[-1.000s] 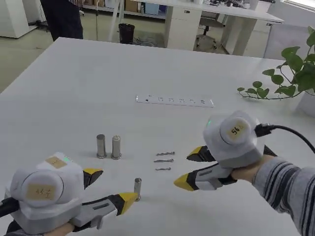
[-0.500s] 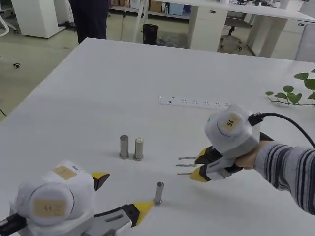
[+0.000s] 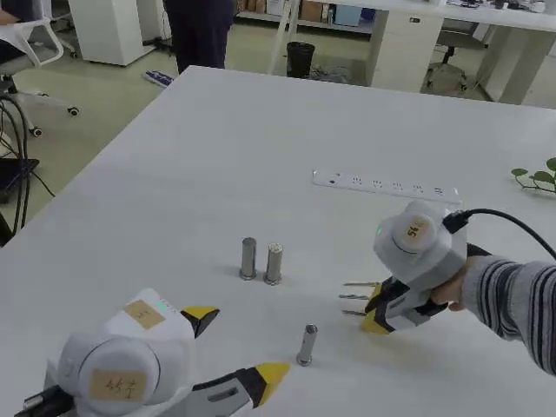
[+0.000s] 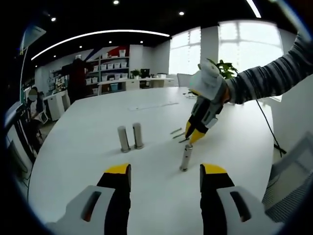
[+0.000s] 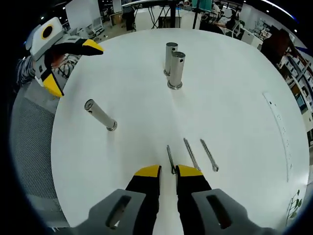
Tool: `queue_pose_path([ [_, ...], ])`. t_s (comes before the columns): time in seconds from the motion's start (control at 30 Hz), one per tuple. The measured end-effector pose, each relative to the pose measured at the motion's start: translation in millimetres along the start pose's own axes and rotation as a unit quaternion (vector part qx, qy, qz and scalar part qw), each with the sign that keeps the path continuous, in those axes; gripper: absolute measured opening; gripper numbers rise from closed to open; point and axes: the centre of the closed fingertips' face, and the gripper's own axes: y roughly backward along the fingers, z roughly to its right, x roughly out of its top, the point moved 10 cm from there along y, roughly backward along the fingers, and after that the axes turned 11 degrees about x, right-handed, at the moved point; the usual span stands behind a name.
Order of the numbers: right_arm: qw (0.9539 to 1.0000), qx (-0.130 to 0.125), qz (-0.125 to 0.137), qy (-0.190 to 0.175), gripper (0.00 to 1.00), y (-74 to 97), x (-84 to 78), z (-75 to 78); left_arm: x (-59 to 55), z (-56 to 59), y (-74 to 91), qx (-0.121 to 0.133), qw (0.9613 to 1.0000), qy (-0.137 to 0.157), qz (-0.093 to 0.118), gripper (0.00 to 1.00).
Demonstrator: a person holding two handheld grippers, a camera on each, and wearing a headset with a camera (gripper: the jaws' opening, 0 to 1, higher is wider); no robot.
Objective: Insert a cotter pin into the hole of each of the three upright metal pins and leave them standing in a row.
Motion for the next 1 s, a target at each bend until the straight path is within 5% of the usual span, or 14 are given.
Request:
queue_pose_path([
  [0.5,0.9988,-0.006,-0.031,0.037,0.0,0.9,4.6,0.8,-3.5,-3.3,1.8,0.009,0.9999,-0.004,-0.012,0.51],
  [0.67,0.9997,-0.024,0.002,0.008,0.0,3.9,-0.4,-2.1,0.3,-3.4,0.0,0.006,0.9998,-0.001,-0.017,0.49],
  [1.0,0.9971,-0.051,0.037,0.043,0.0,27.4,1.5,-29.3,12.2,-1.1,1.9,-0.006,0.9999,-0.003,-0.008,0.43],
])
